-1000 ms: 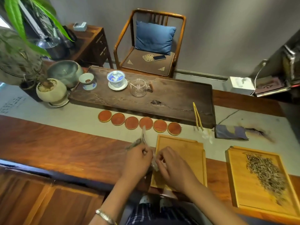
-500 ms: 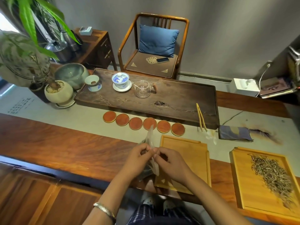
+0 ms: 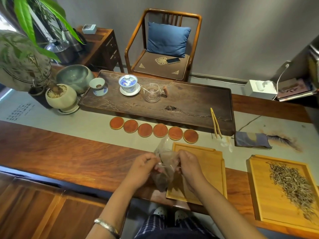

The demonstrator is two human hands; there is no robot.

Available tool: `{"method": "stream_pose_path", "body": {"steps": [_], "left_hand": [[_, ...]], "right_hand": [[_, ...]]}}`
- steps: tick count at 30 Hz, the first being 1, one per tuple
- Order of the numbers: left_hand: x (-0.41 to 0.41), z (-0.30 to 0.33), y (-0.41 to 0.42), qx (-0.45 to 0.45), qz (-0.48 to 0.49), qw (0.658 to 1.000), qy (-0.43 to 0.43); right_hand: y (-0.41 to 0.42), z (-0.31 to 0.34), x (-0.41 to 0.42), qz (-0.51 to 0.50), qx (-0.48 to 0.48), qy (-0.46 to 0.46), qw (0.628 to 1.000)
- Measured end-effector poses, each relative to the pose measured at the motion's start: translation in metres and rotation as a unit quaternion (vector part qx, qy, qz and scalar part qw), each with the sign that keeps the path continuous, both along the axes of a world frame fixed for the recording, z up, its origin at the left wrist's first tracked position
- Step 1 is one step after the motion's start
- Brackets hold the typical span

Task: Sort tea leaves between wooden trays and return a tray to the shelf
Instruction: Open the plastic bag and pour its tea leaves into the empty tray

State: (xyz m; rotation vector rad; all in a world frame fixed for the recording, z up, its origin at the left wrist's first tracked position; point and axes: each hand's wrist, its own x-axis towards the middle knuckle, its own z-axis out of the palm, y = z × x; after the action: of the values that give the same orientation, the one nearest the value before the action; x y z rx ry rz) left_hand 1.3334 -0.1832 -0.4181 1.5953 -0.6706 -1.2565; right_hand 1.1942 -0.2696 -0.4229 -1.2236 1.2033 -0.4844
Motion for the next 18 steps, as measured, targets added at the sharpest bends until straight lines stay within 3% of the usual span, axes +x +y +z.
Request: {"method": "stream_pose_path", "body": {"steps": [2,6,11,16,18], "left_hand": [[0.012,-0.002,0.005,0.029,0.050,0.995,-0.082],[0.020,0.000,0.008,0.021,0.066,0.973,-0.221],[0.013,0.001,0.000,-0.027,0.013,0.970,-0.239],[0.013,0.001,-0.006,-0.038,-0.010,0.969,-0.245],[0.017,0.001,-0.006,-0.030,0.015,0.969,-0.244]], "right_hand": [[-0.008,-0.001,-0.010,-0.004,-0.075,0.047,0.996],[-0.011,-0.001,-0.022,0.083,-0.240,0.124,0.959],[-0.011,0.011,-0.007,0.177,-0.297,0.249,0.905],[-0.018,0.016,0.008,0.225,-0.376,0.279,0.855],[-0.023,0.016,0.006,0.213,-0.371,0.295,0.854]]}}
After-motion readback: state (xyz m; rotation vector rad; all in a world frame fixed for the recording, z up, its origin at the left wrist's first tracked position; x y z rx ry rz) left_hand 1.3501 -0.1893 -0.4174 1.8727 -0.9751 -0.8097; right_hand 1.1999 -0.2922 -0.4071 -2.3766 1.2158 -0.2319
